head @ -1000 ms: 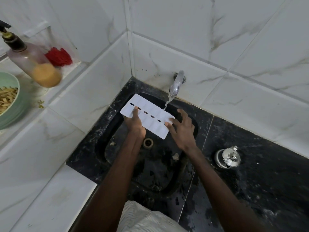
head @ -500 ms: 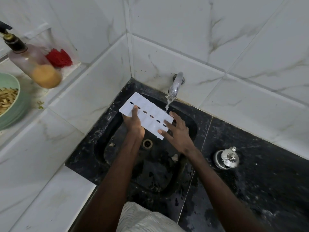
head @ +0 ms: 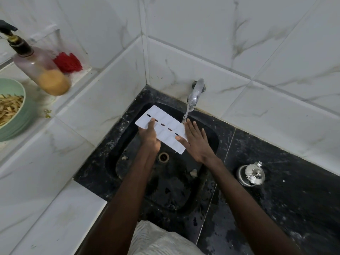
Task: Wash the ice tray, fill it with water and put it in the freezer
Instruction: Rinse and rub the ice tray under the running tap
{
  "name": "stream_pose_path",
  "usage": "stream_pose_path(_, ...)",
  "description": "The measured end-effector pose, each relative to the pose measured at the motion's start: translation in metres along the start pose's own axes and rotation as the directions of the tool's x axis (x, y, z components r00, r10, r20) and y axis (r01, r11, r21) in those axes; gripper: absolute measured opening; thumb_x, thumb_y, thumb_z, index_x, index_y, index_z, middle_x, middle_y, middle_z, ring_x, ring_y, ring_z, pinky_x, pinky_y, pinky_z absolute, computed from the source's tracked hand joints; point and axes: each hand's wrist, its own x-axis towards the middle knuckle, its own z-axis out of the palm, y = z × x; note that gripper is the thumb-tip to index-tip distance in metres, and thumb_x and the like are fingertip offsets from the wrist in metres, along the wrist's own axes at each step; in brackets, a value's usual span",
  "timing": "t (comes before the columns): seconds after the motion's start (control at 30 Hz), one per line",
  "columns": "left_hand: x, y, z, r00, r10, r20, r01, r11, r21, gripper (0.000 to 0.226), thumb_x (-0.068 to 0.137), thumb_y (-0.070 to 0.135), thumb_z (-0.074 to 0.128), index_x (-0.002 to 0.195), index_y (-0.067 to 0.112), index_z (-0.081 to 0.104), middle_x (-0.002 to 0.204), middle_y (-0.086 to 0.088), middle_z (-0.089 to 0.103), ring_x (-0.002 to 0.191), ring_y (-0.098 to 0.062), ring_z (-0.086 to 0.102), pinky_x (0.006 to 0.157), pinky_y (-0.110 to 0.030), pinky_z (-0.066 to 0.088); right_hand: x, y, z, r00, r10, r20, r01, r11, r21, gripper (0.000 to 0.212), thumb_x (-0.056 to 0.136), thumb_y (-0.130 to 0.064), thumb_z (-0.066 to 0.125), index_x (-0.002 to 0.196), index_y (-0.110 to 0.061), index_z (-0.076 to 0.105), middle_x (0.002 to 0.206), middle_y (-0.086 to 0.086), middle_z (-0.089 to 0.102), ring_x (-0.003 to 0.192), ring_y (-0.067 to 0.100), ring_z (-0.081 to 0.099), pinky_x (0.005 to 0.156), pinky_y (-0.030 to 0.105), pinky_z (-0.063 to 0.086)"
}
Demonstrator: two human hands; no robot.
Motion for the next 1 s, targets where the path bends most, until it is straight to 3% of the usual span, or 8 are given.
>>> stream_pose_path(0.2,-0.014,-0.014,0.005,0.984,-0.147,0.1,0.127,0.974,0.186,0.04,0.101,0.023,0.068,0.137,0.008,0.059,0.118,-0.018,0.075,0.094,-0.031,0.077,0.069,-0.042,0.064,0.035,-0.013,-0.011,0.996,-0.07,0.057,0.075,0.993,-0.087,0.089,0.099,-0.076,0.007,0.164,-0.018,-0.012,0.171,-0.002,-0.018,0.157,0.013,-0.02,0.128,0.051,-0.009)
stream_pose_path(0.3,-0.026,-0.021,0.013,0.954,-0.224,0.199,0.176,0.956,0.234,0.051,0.103,0.049,0.059,0.133,0.008,0.065,0.118,-0.022,0.075,0.102,-0.039,0.076,0.086,-0.055,0.063,0.054,-0.02,-0.019,0.993,-0.104,0.05,0.111,0.981,-0.159,0.087,0.101,-0.073,0.007,0.165,-0.016,-0.006,0.172,-0.001,-0.014,0.157,0.015,-0.018,0.129,0.052,-0.006)
stream_pose_path(0.4,-0.025,-0.021,0.013,0.934,-0.284,0.219,0.231,0.943,0.239,0.081,0.095,0.078,0.039,0.133,0.011,0.065,0.117,-0.022,0.076,0.105,-0.04,0.075,0.097,-0.062,0.057,0.063,-0.028,-0.021,0.988,-0.142,0.057,0.152,0.963,-0.223,0.084,0.102,-0.07,0.009,0.165,-0.015,0.0,0.173,-0.001,-0.01,0.158,0.017,-0.016,0.129,0.051,-0.005)
stream_pose_path(0.5,-0.02,-0.015,0.008,0.934,-0.305,0.184,0.253,0.931,0.263,0.095,0.086,0.091,0.033,0.137,0.017,0.064,0.126,-0.015,0.074,0.108,-0.037,0.075,0.105,-0.063,0.052,0.059,-0.03,-0.014,0.977,-0.202,0.067,0.212,0.954,-0.211,0.079,0.105,-0.066,0.012,0.165,-0.017,0.001,0.172,-0.004,-0.01,0.158,0.014,-0.014,0.129,0.049,-0.003)
stream_pose_path(0.57,-0.019,-0.014,0.002,0.944,-0.288,0.163,0.233,0.928,0.29,0.094,0.087,0.091,0.03,0.142,0.021,0.062,0.135,-0.005,0.069,0.11,-0.032,0.074,0.11,-0.058,0.05,0.051,-0.03,-0.007,0.965,-0.252,0.079,0.263,0.94,-0.218,0.077,0.105,-0.065,0.011,0.166,-0.018,0.002,0.173,-0.005,-0.008,0.159,0.013,-0.012,0.13,0.049,-0.002)
stream_pose_path(0.73,-0.001,-0.017,-0.012,0.952,-0.29,0.097,0.244,0.911,0.333,0.099,0.087,0.091,0.029,0.134,0.014,0.068,0.128,-0.016,0.073,0.115,-0.034,0.073,0.104,-0.053,0.055,0.021,-0.027,0.016,0.931,-0.362,0.042,0.362,0.901,-0.239,0.083,0.101,-0.066,-0.002,0.166,-0.016,0.012,0.173,-0.004,0.001,0.16,0.013,-0.006,0.13,0.048,0.002)
stream_pose_path(1.0,-0.001,-0.001,-0.008,0.95,-0.312,0.006,0.3,0.918,0.259,0.089,0.095,0.083,0.024,0.129,0.013,0.067,0.121,-0.017,0.075,0.108,-0.038,0.074,0.091,-0.053,0.059,-0.027,-0.014,0.019,0.918,-0.392,0.053,0.396,0.91,-0.123,0.076,0.107,-0.062,0.021,0.166,-0.016,0.003,0.173,-0.005,-0.007,0.157,0.005,-0.014,0.129,0.031,-0.007)
